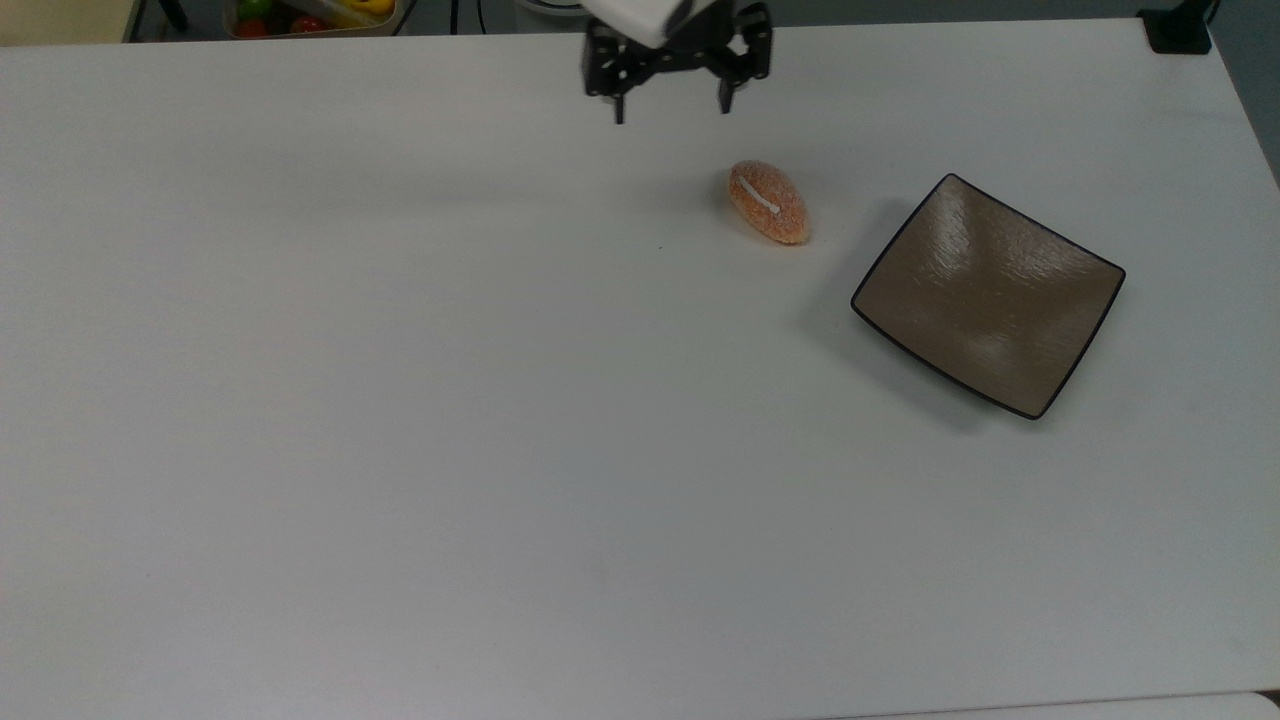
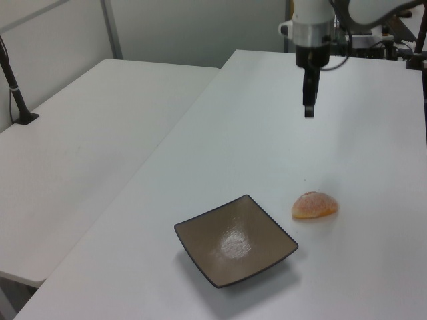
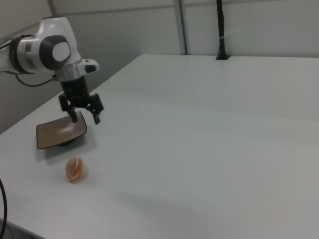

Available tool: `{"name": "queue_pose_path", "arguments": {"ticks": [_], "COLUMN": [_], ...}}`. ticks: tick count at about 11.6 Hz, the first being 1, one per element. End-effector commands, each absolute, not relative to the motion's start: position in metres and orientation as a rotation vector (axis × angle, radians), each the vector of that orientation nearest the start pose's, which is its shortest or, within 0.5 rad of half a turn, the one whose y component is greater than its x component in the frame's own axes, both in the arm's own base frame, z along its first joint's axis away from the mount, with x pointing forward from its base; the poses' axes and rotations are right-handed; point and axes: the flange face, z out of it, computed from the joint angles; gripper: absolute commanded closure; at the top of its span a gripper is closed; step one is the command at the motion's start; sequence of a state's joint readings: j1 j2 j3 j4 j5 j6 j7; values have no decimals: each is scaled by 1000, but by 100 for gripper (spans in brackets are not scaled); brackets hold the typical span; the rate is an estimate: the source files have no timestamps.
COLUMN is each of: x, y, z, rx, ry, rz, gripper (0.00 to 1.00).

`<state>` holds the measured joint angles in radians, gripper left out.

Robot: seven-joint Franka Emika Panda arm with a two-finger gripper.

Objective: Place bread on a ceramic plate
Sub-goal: 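Lower the gripper onto the bread roll and close on it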

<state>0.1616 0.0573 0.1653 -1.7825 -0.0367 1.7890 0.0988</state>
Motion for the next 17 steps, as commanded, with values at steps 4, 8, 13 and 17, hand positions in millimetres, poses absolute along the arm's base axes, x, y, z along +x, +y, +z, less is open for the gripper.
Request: {"name": "queue_pose_path", "arguments": {"ticks": [4,8,13,17], "x": [522,529,525,524], "y": [278,293,307,310], "z": [409,354,315,319], "rx": [-3061,-3068,-3099,-3114], "ry": [-731,-805,-820,-795], "rz": [210,253,295,280], "gripper": [0,0,13,62]}}
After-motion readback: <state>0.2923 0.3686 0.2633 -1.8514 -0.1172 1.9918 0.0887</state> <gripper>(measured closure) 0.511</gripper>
